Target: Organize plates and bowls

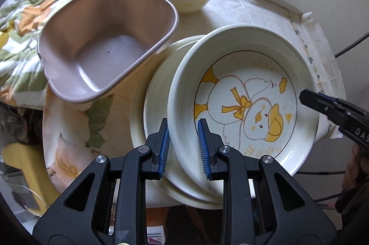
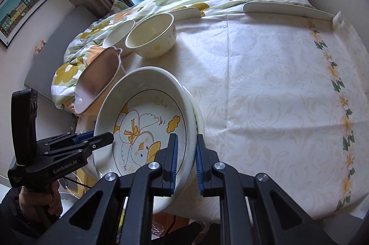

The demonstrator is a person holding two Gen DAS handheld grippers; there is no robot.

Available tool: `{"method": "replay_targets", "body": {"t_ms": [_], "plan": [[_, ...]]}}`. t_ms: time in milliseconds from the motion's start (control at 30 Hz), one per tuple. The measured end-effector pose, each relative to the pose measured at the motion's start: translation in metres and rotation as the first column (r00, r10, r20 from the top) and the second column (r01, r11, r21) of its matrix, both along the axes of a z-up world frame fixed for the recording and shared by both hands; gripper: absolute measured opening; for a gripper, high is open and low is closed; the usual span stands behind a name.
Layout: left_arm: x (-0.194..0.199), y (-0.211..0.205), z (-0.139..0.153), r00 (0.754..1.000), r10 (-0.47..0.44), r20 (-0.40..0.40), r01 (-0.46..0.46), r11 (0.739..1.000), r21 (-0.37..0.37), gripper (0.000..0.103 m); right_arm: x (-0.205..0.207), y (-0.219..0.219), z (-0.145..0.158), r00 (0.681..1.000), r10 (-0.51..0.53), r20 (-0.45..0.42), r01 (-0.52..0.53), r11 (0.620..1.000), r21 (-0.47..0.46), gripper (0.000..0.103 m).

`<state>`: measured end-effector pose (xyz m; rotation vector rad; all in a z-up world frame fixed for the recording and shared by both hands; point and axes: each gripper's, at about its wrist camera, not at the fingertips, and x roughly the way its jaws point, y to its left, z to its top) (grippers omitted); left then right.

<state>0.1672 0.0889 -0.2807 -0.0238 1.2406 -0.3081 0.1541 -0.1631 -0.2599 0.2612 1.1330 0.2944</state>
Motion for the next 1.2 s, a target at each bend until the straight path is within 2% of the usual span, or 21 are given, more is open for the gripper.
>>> {"method": "replay_targets", "body": {"t_ms": [100,300,467,633,733,1067,1200], "plan": [[0.004,-0.004,-0.002,1.0,-0.006,0.007,0.006,1.0,0.03,0.021,0.001,0.003,-0.002,1.0,0.011,-0.003,-0.011,1.0,-0.017,0.013],[0.004,-0.021,0.0,0.998,-0.042,0.046,0.035,0.989,0.145,0.021,0.001,0.002,-0.007,1.0,0.024,-0.018,-0.024,1.0,-0.014,0.013],[-0.003,-0.034,0.002,0.99,-0.099,0.103,0.066,0.956,0.284,0.021,0.001,0.006,-0.008,0.998,0.057,-0.022,-0.058,0.998,-0.019,0.013],[-0.008,-0.038,0.003,0.985,-0.123,0.123,0.074,0.937,0.342,0.021,0.002,0.009,-0.008,0.997,0.069,-0.018,-0.069,0.997,-0.031,0.013],[-0.011,-0.041,0.006,0.979,-0.138,0.149,0.072,0.922,0.381,0.021,0.002,0.016,-0.007,0.995,0.096,-0.013,-0.097,0.992,-0.078,0.013],[-0.015,-0.04,0.009,0.979,-0.124,0.164,0.047,0.912,0.408,0.021,0.001,0.024,-0.014,0.993,0.113,-0.03,-0.116,0.986,-0.118,0.013],[-0.015,-0.038,0.009,0.98,-0.117,0.163,0.043,0.916,0.399,0.021,0.001,0.024,-0.014,0.993,0.119,-0.024,-0.121,0.985,-0.12,0.013]]}}
